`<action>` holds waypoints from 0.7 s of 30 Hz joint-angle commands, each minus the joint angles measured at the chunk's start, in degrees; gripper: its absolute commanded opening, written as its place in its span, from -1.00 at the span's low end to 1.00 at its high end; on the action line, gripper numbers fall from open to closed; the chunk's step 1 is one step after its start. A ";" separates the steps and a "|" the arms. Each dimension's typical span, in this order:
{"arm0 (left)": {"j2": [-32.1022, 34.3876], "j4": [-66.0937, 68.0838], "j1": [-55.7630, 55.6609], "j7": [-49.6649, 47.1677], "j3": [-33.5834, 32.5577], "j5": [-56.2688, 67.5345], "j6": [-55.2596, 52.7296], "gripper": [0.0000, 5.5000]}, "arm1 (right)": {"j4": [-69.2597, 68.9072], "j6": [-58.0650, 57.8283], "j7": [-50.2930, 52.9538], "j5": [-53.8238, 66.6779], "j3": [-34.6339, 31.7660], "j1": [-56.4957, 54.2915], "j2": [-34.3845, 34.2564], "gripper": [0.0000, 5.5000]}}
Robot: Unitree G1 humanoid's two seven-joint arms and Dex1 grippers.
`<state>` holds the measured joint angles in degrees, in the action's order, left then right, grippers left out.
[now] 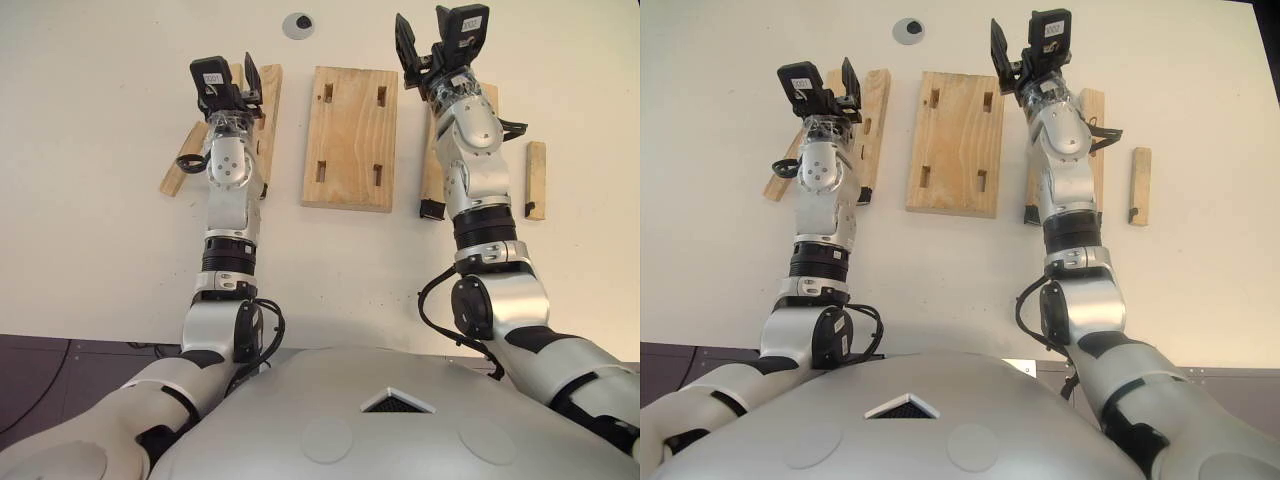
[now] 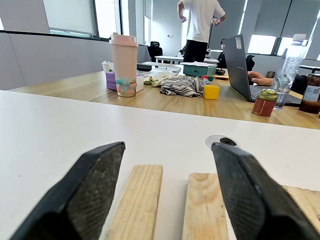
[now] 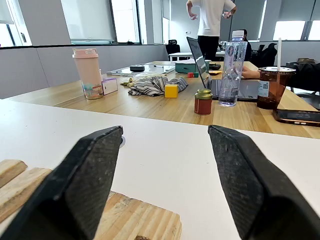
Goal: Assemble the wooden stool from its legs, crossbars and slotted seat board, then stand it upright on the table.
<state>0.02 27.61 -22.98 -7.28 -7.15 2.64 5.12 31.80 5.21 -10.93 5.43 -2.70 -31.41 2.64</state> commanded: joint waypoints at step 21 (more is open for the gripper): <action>3.20 5.71 -4.77 4.98 0.07 0.23 10.83 0.16 | 5.29 10.92 -1.09 0.48 0.69 -1.22 -2.82 0.14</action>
<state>3.60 33.84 -28.20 -3.09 -7.03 1.89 15.28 37.81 15.86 -11.50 5.20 -1.93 -32.84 0.44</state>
